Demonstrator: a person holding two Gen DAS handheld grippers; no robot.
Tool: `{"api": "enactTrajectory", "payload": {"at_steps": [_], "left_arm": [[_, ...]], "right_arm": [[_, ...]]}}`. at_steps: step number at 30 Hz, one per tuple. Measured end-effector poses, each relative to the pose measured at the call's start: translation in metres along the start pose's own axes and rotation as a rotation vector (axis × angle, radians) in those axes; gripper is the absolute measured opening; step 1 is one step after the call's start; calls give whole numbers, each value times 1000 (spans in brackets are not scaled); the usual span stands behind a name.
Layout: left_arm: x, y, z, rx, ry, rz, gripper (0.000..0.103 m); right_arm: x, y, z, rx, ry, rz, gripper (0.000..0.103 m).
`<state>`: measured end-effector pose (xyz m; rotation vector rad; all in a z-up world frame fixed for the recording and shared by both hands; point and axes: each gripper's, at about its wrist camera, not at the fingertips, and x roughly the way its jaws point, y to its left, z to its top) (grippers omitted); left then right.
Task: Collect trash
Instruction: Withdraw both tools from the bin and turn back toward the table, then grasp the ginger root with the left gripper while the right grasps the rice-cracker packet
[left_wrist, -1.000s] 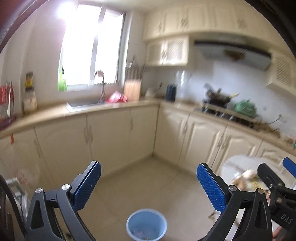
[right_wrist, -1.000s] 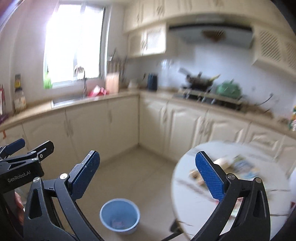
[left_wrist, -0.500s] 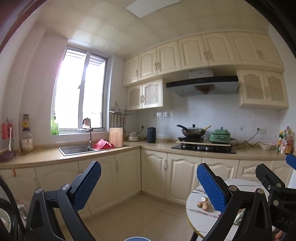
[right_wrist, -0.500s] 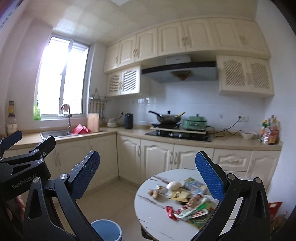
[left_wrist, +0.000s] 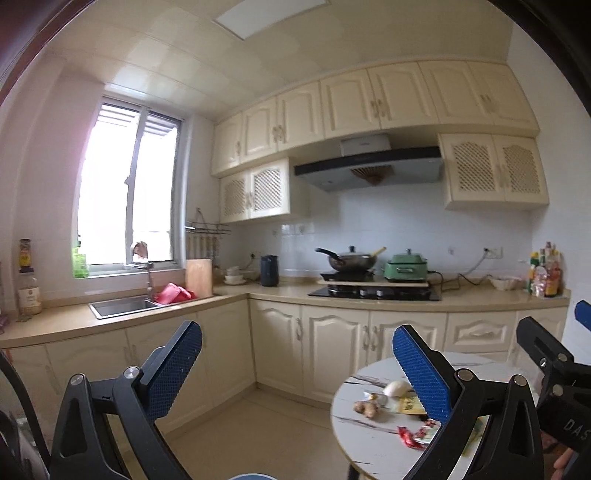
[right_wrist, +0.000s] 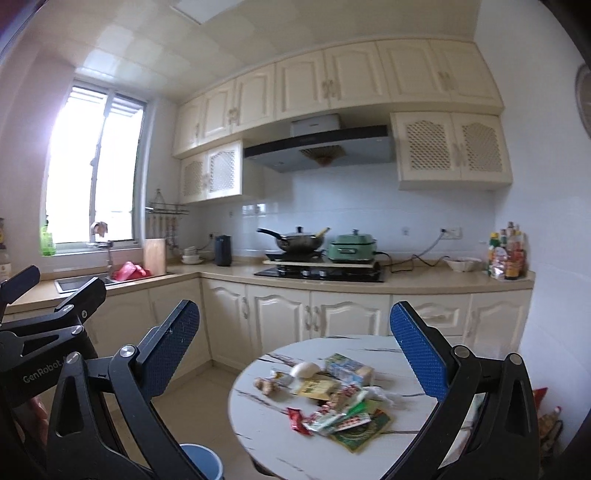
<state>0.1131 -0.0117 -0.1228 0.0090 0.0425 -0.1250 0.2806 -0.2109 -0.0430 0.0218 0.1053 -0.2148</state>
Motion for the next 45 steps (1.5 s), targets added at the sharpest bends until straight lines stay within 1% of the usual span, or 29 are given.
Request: {"api": "enactTrajectory", "payload": {"at_steps": [1, 3, 6, 11, 12, 15, 16, 18, 20, 22, 25, 28, 29, 31, 32, 35, 38, 39, 40, 42, 45], "left_arm": [[9, -1, 10, 4, 8, -10, 102], [26, -8, 20, 8, 26, -33, 102], [55, -20, 24, 18, 73, -78, 102], [118, -44, 24, 46, 201, -171, 102], [130, -49, 20, 49, 228, -191, 102], [171, -64, 3, 59, 355, -280, 102], [185, -68, 2, 62, 391, -294, 102], [210, -80, -8, 80, 456, -337, 102], [237, -94, -18, 100, 528, -397, 102], [262, -106, -23, 112, 591, -425, 102], [298, -124, -25, 123, 652, -473, 101], [329, -137, -25, 129, 680, -494, 99], [340, -141, -25, 130, 685, -501, 95], [357, -146, -28, 130, 708, -509, 82], [365, -150, -32, 128, 722, -521, 79], [385, -161, -43, 140, 746, -538, 64], [401, -172, -55, 140, 759, -570, 45], [404, -170, -53, 128, 754, -593, 30], [407, -172, -56, 122, 751, -596, 22], [411, -165, -52, 122, 741, -607, 22], [414, -152, -52, 81, 739, -627, 22]], "right_arm": [[2, -7, -1, 5, 5, -18, 103], [7, -20, -5, 16, 18, -45, 103], [18, -42, -12, 32, 43, -95, 103], [47, -89, -32, 67, 113, -192, 103], [51, -97, -36, 73, 128, -209, 103], [74, -124, -56, 108, 199, -250, 103], [85, -134, -65, 116, 234, -266, 103], [99, -145, -80, 125, 282, -282, 103], [116, -156, -95, 141, 339, -287, 103], [132, -165, -113, 146, 397, -286, 103], [150, -171, -138, 153, 466, -276, 103], [166, -177, -154, 156, 518, -270, 103], [170, -179, -157, 160, 528, -266, 103], [179, -185, -164, 167, 545, -262, 103], [181, -185, -166, 167, 550, -260, 103], [191, -189, -170, 167, 562, -256, 103], [198, -192, -175, 168, 573, -252, 103], [199, -192, -176, 168, 577, -253, 103], [202, -192, -175, 169, 579, -253, 103], [205, -192, -175, 167, 582, -249, 103], [209, -189, -173, 159, 580, -246, 103]]}}
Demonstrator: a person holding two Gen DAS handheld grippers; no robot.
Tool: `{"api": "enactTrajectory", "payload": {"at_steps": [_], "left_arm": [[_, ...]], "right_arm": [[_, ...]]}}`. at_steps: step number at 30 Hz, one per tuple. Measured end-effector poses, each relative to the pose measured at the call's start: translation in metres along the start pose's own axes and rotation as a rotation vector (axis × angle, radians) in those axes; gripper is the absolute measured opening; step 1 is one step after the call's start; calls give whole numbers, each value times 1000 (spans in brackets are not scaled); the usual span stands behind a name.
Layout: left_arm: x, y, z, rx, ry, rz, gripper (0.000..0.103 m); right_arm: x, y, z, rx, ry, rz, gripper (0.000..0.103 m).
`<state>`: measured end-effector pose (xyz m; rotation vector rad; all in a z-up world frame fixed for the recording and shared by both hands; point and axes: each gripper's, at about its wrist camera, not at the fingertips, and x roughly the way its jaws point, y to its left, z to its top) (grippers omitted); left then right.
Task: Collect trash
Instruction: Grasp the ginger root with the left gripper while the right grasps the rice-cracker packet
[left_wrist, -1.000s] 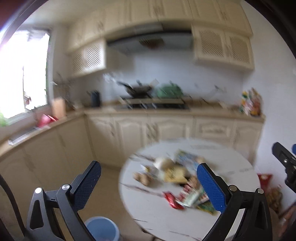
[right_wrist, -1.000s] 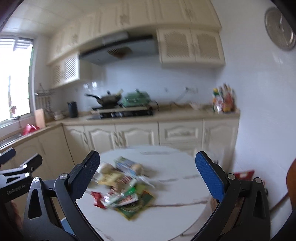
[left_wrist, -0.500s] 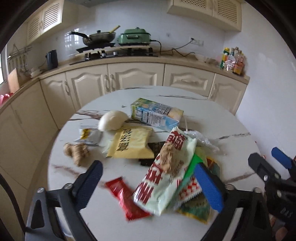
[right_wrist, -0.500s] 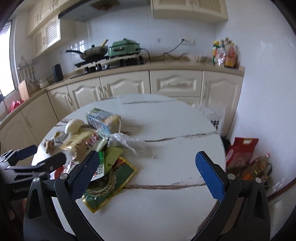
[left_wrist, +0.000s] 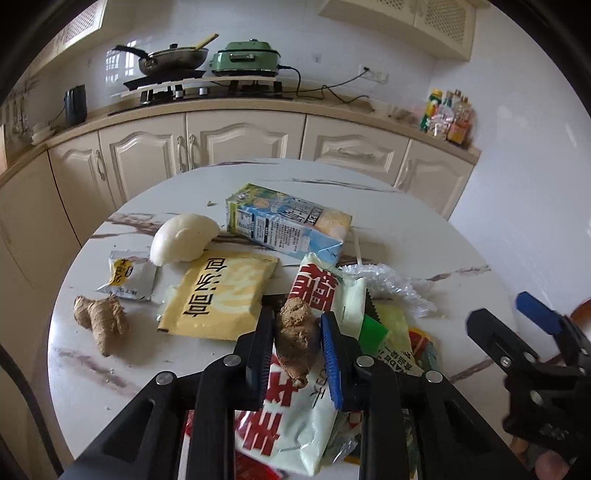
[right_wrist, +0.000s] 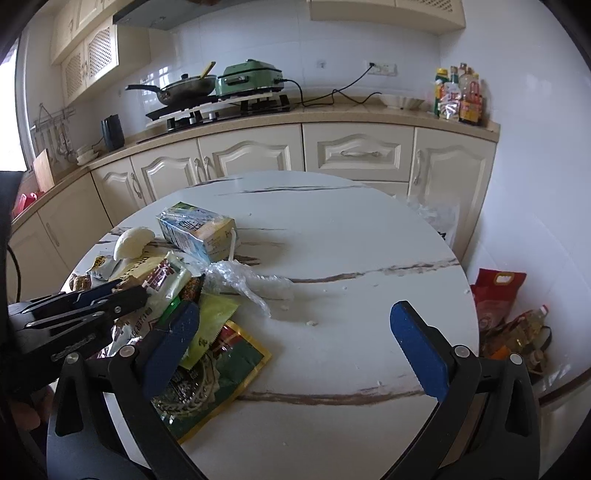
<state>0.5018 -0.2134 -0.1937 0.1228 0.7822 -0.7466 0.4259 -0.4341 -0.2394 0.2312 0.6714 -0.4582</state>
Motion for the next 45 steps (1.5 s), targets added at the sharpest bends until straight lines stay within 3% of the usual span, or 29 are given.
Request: {"api": "enactTrajectory", "payload": {"at_steps": [6, 12, 17, 22, 24, 26, 33, 34, 36, 37, 42, 43, 45], "left_arm": [[-48, 25, -9, -42, -70, -21, 22], [-94, 58, -21, -47, -121, 98, 22], [-117, 79, -34, -64, -133, 151, 22], [-126, 84, -48, -67, -125, 127, 22], [-127, 87, -49, -66, -117, 124, 22], [-128, 90, -50, -74, -115, 118, 22], [-130, 92, -55, -85, -103, 86, 22], [-131, 91, -55, -85, -104, 81, 22], [-131, 87, -54, -80, -102, 72, 22], [-131, 85, -53, -78, -102, 66, 22], [-135, 79, -54, -75, -109, 61, 22], [-135, 78, -55, -75, -110, 63, 22], [-138, 78, -56, -75, -113, 68, 22]], "right_arm": [[1, 20, 9, -25, -9, 20, 103], [10, 69, 25, -93, -20, 85, 103], [33, 107, 24, -116, 57, 86, 103], [54, 126, 12, -128, 121, 51, 103], [62, 129, 8, -135, 145, 40, 95], [72, 132, 3, -153, 175, 23, 72], [73, 118, -2, -153, 202, 69, 63], [71, 115, -1, -146, 198, 78, 57], [66, 109, 2, -132, 184, 90, 37], [63, 104, 3, -129, 180, 73, 8], [61, 90, 2, -76, 201, 133, 9], [58, 89, 3, -56, 192, 144, 14], [48, 88, 2, -26, 171, 133, 44]]}}
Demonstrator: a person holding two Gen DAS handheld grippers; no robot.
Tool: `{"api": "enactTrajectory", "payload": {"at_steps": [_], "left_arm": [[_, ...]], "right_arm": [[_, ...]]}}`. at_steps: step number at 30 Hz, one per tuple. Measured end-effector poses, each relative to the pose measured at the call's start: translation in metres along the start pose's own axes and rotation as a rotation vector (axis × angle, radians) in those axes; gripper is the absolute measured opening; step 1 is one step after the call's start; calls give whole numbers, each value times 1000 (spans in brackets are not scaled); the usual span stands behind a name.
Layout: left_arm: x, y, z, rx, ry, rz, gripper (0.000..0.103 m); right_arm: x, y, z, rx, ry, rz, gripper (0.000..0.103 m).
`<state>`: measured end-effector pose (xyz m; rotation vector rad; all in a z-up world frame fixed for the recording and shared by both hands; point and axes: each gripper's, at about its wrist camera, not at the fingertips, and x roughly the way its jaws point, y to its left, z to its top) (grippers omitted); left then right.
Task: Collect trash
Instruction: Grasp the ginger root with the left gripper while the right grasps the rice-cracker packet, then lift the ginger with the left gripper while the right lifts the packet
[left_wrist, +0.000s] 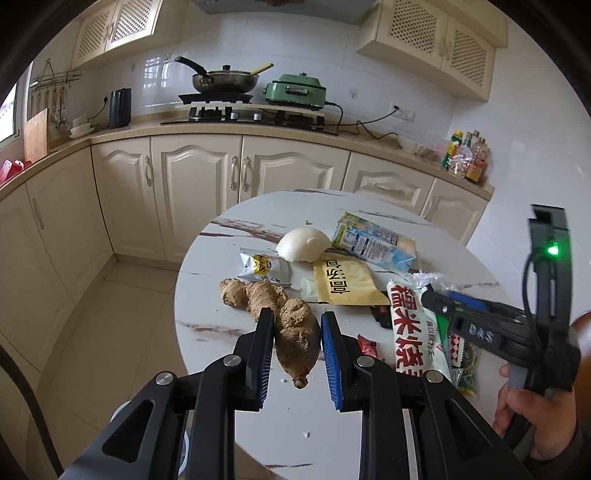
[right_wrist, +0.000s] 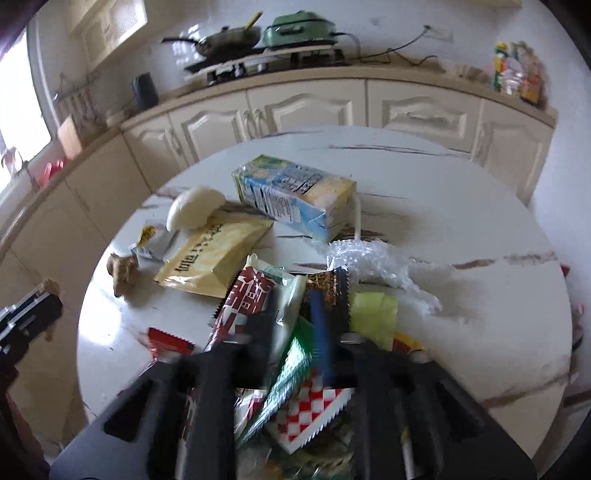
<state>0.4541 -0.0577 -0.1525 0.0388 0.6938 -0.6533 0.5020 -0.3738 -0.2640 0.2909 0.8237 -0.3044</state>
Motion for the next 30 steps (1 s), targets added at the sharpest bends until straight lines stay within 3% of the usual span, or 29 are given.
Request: {"api": "enactTrajectory", "payload": {"at_steps": [1, 2, 6, 12, 20, 30], "left_arm": [[-1, -1, -1, -1, -1, 1, 22], [-3, -1, -1, -1, -1, 4, 22], [-11, -2, -5, 3, -4, 4, 22], [-18, 1, -11, 9, 8, 0, 22], [-21, -6, -11, 16, 8, -39, 22], [-32, -23, -12, 46, -1, -86, 22]], "right_arm": [[-6, 3, -3, -1, -18, -30, 73], [-10, 9, -6, -17, -24, -61, 79], [-16, 32, -16, -69, -12, -72, 78], [7, 54, -29, -130, 68, -101, 77], [-2, 46, -32, -167, 24, -73, 53], [-23, 39, -31, -155, -7, -37, 50]]}}
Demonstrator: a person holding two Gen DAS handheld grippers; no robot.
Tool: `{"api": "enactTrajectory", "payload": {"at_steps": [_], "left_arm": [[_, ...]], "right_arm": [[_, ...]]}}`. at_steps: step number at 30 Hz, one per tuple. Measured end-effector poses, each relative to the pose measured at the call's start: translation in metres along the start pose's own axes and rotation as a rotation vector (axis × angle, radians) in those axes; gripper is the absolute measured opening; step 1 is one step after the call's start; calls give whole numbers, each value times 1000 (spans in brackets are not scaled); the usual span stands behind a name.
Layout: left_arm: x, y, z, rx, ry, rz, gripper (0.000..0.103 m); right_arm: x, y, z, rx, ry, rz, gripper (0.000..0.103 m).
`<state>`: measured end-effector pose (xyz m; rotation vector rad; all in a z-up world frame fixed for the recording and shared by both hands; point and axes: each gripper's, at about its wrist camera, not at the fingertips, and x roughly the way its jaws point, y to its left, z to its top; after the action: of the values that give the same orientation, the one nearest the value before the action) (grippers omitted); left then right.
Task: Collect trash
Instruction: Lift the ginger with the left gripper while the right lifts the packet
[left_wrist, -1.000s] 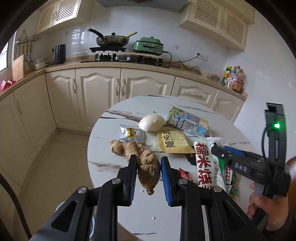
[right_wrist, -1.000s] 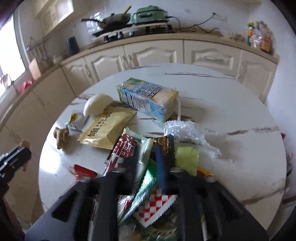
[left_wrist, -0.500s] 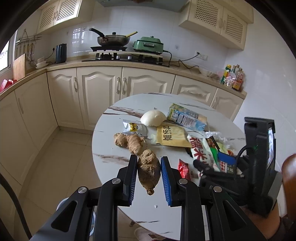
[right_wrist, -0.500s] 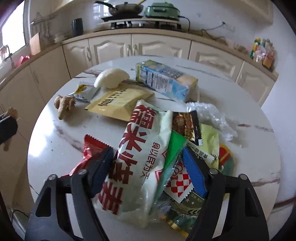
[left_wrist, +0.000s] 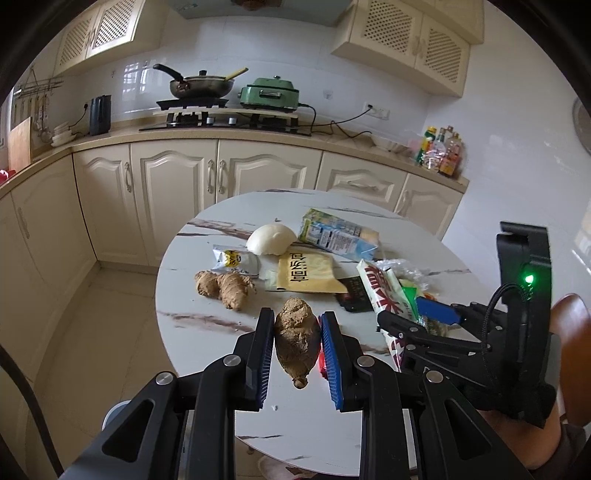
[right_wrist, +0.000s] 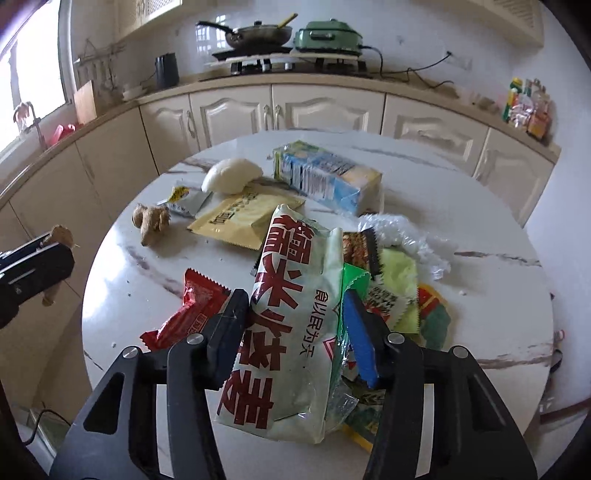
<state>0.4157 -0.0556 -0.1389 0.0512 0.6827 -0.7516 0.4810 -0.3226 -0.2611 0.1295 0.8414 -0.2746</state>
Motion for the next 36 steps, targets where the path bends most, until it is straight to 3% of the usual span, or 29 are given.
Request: {"api": "enactTrajectory", "payload": {"at_steps": [6, 7, 9, 11, 13, 18, 20, 23, 28, 30, 33, 36], "left_arm": [[-20, 11, 2, -35, -42, -15, 22], [-26, 17, 2, -48, -54, -15, 22], [-37, 31, 0, -80, -74, -16, 22], [-42, 47, -2, -96, -84, -1, 22], [-31, 56, -6, -108, -47, -15, 22], [-18, 73, -21, -143, 6, 6, 21], [-24, 78, -20, -148, 2, 7, 21], [-33, 96, -26, -169, -3, 107, 20], [-45, 114, -32, -207, 1, 126, 20], [-46, 115, -33, -223, -8, 100, 20], [-41, 122, -37, -218, 4, 97, 20], [-41, 131, -42, -245, 5, 92, 20]], "right_arm": [[-39, 10, 15, -32, -99, -4, 49], [-48, 16, 20, -42, -128, -7, 8], [-61, 28, 30, -66, -160, 23, 1], [-63, 49, 40, -111, -169, 17, 1], [-45, 61, 43, -130, -126, 4, 1], [-16, 78, 25, -126, -38, 124, 18], [-17, 94, 17, -179, -40, 153, 44], [-16, 118, 11, -237, -21, 215, 62], [12, 145, -2, -256, 57, 216, 63], [23, 147, -5, -240, 77, 208, 63], [34, 150, -7, -244, 93, 152, 63], [37, 144, -6, -228, 90, 134, 55]]}}
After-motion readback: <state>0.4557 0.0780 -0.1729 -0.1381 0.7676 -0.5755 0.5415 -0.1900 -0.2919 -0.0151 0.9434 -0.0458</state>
